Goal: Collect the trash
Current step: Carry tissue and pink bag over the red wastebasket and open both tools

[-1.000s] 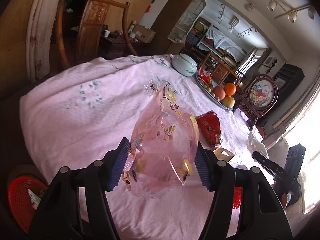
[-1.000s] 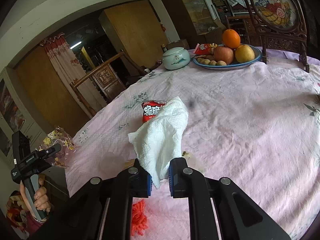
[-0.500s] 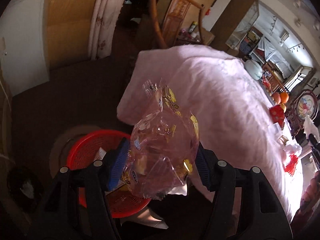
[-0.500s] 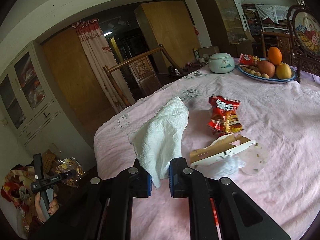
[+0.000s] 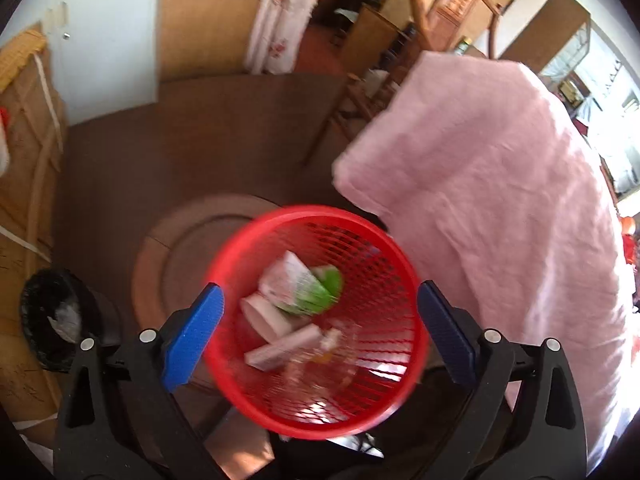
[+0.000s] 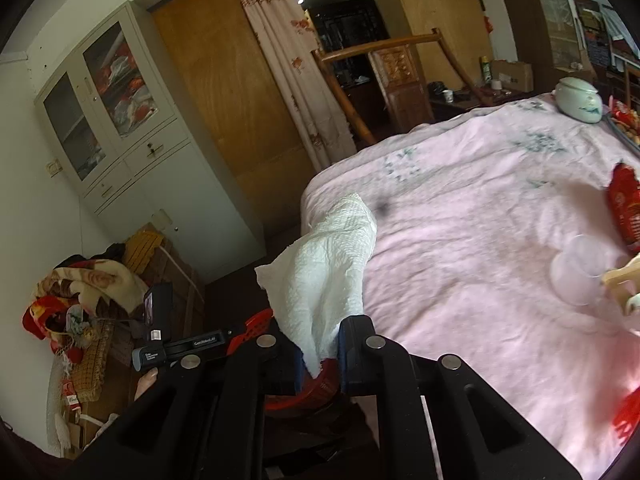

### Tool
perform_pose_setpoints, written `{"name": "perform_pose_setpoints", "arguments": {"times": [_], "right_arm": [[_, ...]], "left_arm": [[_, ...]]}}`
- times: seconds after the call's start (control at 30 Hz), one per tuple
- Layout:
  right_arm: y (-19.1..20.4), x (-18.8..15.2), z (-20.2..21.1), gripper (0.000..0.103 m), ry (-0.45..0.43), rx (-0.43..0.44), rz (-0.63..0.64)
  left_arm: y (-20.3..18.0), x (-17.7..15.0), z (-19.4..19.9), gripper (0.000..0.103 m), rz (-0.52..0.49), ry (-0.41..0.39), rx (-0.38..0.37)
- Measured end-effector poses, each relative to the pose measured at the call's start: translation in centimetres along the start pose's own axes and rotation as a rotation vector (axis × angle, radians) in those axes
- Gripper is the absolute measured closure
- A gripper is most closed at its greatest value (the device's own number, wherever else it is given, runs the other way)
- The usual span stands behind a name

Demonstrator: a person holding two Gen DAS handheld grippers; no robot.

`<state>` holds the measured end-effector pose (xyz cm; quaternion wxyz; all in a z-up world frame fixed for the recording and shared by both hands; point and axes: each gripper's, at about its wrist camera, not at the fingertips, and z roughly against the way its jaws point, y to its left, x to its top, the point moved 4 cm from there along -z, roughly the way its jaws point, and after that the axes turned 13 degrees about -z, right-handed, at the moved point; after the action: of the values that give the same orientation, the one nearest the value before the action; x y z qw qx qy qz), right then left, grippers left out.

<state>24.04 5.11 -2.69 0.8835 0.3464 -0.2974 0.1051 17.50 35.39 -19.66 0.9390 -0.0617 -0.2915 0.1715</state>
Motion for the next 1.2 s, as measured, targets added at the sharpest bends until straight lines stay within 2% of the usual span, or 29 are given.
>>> {"name": "perform_pose_setpoints", "arguments": {"times": [0.17,0.3,0.4,0.47,0.6,0.77,1.2], "right_arm": [[3.1,-2.1,-5.5,0.09,0.124,0.049,0.011],[5.8,-3.8,-9.7,0.09,0.206,0.065,0.052],[7.7,-4.8,-12.8,0.085,0.278,0.077,0.088],[8.7,-5.3,-14.2,0.06,0.308,0.078,0.104],[9.7,-5.5,-14.7,0.059,0.293,0.069,0.147],[8.6,-5.0,-13.7,0.055,0.263,0.039,0.133],[4.8,-2.3,-8.3,0.042,0.125,0.022,0.057]], "left_arm": [[2.8,-0.4,1.0,0.007,0.017,-0.031,0.092],[5.1,-0.7,1.7,0.007,0.037,-0.037,0.127],[6.3,-0.9,1.9,0.007,0.049,-0.034,0.141],[6.8,-0.9,2.2,0.007,0.052,-0.034,0.149],[7.1,-0.8,2.5,0.007,0.039,-0.043,0.17],[6.4,-0.5,2.2,0.007,0.027,-0.047,0.152],[0.7,0.5,3.4,0.007,-0.096,-0.068,0.154]]}}
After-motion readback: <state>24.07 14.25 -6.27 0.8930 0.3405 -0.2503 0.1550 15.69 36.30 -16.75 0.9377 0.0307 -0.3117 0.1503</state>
